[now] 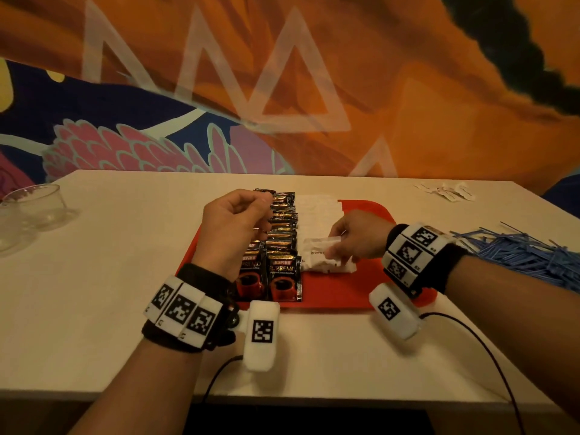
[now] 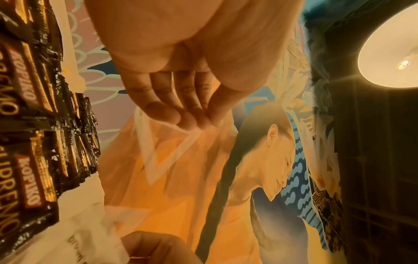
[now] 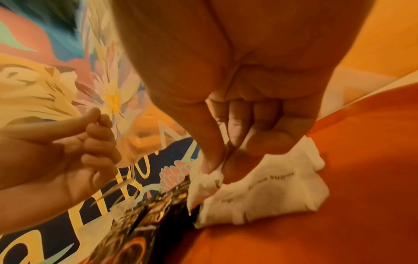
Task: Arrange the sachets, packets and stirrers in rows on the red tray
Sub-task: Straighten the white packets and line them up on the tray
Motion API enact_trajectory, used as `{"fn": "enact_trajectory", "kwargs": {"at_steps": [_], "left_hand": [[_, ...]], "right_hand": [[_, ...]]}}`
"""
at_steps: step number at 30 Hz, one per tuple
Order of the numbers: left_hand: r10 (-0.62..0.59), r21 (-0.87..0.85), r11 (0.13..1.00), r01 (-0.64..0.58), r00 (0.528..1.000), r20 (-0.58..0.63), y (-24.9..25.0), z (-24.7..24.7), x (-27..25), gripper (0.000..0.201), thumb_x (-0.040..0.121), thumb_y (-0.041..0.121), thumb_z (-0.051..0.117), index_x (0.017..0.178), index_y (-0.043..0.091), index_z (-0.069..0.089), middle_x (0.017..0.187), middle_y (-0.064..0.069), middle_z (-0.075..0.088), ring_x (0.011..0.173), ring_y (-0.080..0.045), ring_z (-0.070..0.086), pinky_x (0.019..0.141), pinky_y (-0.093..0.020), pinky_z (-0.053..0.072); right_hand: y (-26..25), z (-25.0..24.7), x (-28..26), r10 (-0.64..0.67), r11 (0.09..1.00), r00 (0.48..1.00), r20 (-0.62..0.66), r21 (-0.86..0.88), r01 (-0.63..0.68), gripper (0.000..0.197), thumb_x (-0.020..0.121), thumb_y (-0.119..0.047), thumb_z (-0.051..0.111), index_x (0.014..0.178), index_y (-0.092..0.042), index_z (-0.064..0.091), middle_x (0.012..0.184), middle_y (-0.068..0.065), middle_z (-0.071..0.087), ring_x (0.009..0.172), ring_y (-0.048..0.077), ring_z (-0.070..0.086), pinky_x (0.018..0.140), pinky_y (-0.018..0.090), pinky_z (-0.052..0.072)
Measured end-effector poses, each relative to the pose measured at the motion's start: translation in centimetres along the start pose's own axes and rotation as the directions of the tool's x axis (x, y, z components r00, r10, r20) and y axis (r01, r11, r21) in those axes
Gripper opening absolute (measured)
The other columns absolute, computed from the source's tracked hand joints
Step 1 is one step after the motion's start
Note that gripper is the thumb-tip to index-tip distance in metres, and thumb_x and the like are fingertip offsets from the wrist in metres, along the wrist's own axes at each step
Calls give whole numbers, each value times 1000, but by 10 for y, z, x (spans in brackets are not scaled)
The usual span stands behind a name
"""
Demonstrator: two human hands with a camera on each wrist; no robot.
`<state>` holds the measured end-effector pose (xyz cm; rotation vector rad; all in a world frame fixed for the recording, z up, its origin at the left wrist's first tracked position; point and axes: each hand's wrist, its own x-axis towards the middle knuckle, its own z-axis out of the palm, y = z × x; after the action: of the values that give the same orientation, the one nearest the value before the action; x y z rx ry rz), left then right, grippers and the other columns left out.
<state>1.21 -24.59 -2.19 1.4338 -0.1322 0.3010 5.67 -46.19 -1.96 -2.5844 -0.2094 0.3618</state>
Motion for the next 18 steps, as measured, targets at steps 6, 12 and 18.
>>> {"fn": "enact_trajectory", "kwargs": {"at_steps": [6,12,18], "left_hand": [[-48,-36,998,47,999,-21,-3,-8,-4,7,94,13,65,88,11,68,68,2,62,58,-10,56,55,-23,48],[-70,-41,997,69,997,-23,-4,-12,-4,8,94,14,64,88,12,68,70,1,62,61,-11,57,57,-25,48],[-70,-28,997,70,997,-18,-4,-16,-4,8,94,17,65,89,13,69,71,1,62,62,-12,57,56,-24,49]], "right_hand": [[-10,13,9,85,996,995,48,-24,-84,28,83,-26,79,105,-12,66,71,-3,69,54,5,63,49,17,46],[-21,18,7,77,955,997,-19,-284,-79,41,80,-37,80,109,-14,60,91,0,66,81,16,61,55,22,43],[-23,13,4,-58,930,993,-107,-368,15,42,74,-43,83,94,-17,57,89,-1,61,76,15,55,56,25,40]]}}
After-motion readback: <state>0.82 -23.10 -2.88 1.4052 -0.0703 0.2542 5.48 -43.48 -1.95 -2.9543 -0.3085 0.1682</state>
